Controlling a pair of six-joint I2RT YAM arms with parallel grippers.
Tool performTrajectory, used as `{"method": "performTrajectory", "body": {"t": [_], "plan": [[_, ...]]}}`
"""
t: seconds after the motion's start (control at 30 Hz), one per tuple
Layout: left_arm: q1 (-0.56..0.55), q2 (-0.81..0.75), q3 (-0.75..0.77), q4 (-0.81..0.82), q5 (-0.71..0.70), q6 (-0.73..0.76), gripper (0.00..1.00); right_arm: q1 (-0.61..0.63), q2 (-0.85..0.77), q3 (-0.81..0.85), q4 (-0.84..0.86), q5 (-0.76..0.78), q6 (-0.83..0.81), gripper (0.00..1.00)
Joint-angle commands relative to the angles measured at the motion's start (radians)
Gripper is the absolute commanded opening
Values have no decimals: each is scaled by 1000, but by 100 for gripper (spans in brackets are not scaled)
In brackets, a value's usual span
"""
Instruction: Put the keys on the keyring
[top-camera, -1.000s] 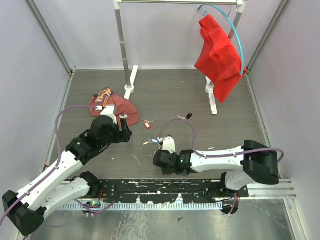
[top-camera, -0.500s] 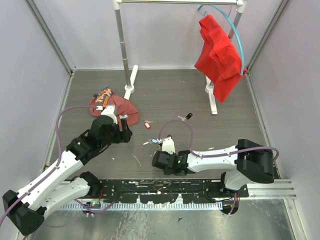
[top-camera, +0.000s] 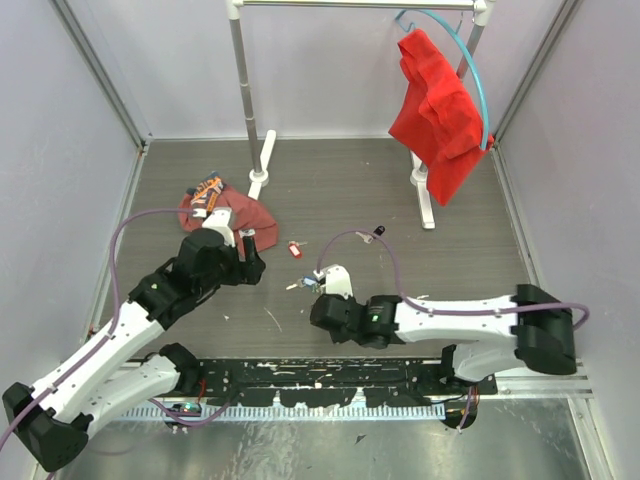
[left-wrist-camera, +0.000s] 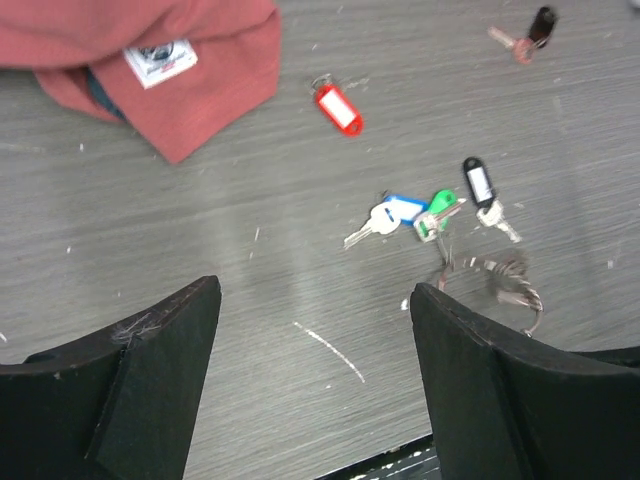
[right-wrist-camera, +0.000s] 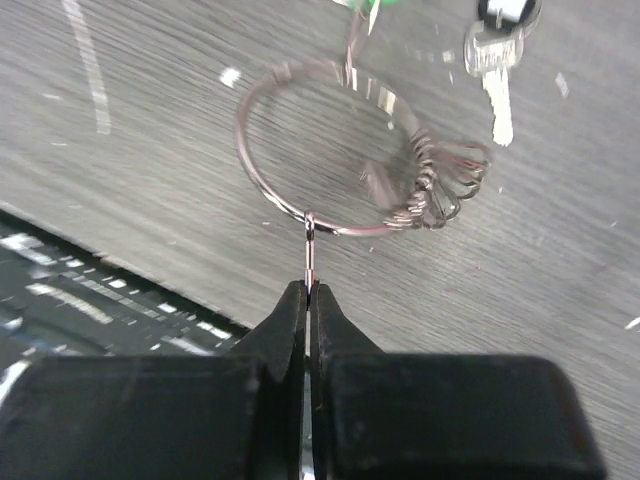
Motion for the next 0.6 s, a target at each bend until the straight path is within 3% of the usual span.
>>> {"method": "performTrajectory", "body": {"t": [0.0,0.3,0.57], "plan": [[3,-9,137,-9,64,83,84,0,-167,151,-116,7,-190,1],[-47,0,410,-15,192,322,87,-126,-354,464,-354,-276,-501,1],[-262,-6,503,35,240,537,90,-171,-332,713,-470,-517,-606,1]]}}
